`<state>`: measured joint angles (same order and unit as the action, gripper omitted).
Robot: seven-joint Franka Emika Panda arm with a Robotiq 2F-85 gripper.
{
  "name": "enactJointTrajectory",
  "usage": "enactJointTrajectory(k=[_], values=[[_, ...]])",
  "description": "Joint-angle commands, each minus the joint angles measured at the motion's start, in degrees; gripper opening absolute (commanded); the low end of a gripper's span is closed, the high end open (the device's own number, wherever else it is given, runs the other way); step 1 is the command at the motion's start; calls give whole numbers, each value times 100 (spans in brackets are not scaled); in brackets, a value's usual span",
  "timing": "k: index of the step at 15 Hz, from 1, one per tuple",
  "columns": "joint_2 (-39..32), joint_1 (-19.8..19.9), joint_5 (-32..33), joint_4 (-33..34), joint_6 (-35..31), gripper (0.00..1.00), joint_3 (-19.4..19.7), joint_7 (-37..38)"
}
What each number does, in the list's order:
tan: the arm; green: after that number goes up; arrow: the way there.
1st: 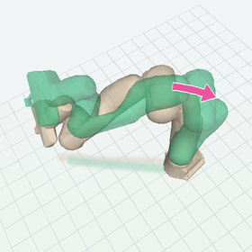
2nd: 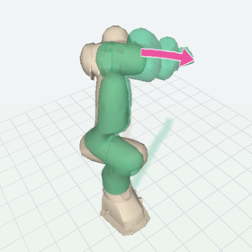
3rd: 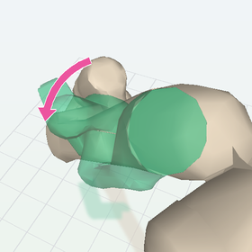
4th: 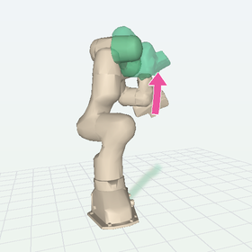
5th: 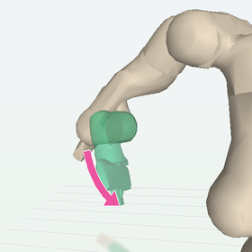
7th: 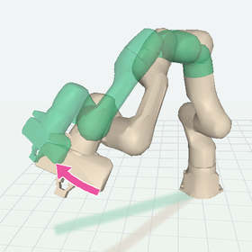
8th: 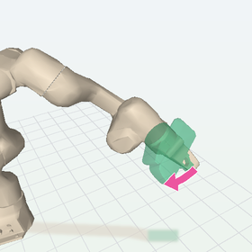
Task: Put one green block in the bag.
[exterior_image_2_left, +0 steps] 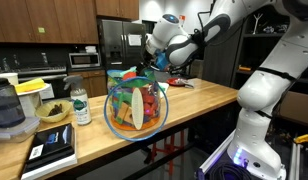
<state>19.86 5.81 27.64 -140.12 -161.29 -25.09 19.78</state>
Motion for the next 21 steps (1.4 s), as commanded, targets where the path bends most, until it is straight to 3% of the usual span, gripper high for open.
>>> enactJointTrajectory(k=[1, 11, 21], values=[[-1, 59, 0, -12, 0, 100, 0, 16], [152, 335, 144, -100, -508, 100, -84, 427], [386, 1439, 302, -218, -899, 100, -226, 1605]])
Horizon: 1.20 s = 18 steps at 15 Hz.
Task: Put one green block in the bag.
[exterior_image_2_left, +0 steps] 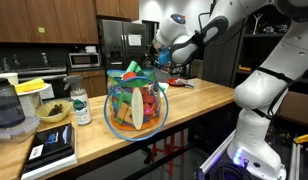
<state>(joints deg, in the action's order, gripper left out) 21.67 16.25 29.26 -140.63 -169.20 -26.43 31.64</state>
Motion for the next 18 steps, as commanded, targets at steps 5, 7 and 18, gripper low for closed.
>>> enactJointTrajectory(k=[5, 7, 18], values=[[81, 950, 132, -289, -89, 100, -70, 661], [4, 1168, 146, -371, -84, 100, -59, 683], [-1210, -234, -1305, -29, 2136, 100, 1527, -1852]])
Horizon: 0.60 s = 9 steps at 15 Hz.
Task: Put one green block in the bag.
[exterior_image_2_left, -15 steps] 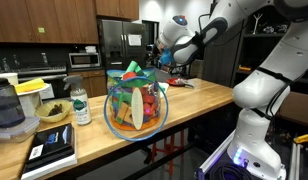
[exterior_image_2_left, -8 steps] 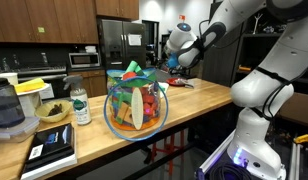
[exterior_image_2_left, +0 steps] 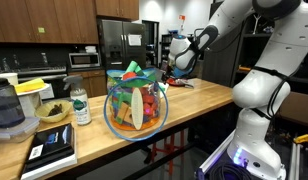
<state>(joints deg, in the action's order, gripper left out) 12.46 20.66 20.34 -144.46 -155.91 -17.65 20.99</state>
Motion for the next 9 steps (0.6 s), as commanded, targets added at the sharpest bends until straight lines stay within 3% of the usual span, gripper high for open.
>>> enactJointTrajectory(k=[1, 5, 9], values=[[-307, -835, -502, 416, 1052, 100, 829, -978], [-391, -1255, -676, 691, 1671, 100, 1320, -1450], [-640, -1548, -990, 915, 1749, 100, 1556, -1856]])
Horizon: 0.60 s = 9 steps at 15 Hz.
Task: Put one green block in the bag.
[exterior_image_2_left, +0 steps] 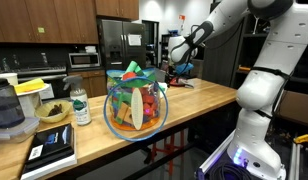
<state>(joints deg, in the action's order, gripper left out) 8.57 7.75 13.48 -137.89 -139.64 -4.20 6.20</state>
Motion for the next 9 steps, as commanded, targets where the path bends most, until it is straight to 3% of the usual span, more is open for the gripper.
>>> enactJointTrajectory(k=[1, 6, 9], values=[[-368, -331, -444, 305, 43, 100, 235, -479], [-763, -566, -1311, 496, -186, 100, 293, -880], [-825, -554, -1488, 431, -457, 100, 323, -849]])
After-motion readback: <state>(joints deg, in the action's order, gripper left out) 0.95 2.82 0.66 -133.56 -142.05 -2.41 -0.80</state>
